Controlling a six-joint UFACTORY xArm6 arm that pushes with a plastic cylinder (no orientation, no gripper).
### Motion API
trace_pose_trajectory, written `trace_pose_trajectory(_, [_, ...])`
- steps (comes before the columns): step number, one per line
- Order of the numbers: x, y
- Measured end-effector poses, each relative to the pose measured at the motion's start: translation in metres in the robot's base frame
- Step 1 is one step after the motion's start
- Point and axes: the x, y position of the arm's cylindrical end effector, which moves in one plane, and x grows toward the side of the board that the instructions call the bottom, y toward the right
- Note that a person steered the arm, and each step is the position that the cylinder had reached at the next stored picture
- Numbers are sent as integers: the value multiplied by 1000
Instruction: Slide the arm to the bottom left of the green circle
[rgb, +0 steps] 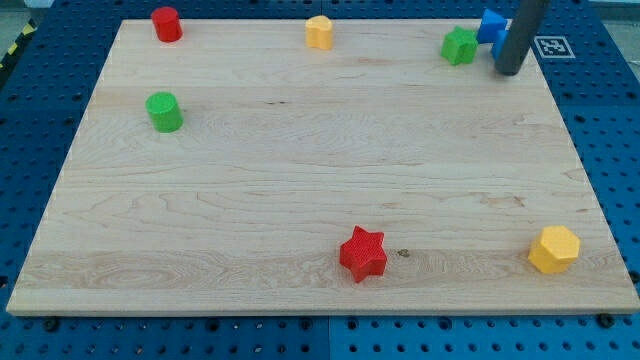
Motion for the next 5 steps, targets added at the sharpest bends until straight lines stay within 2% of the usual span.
trace_pose_trajectory(3, [159, -296])
trace_pose_trajectory(4, [166, -412])
trace_pose_trajectory(5, [129, -467])
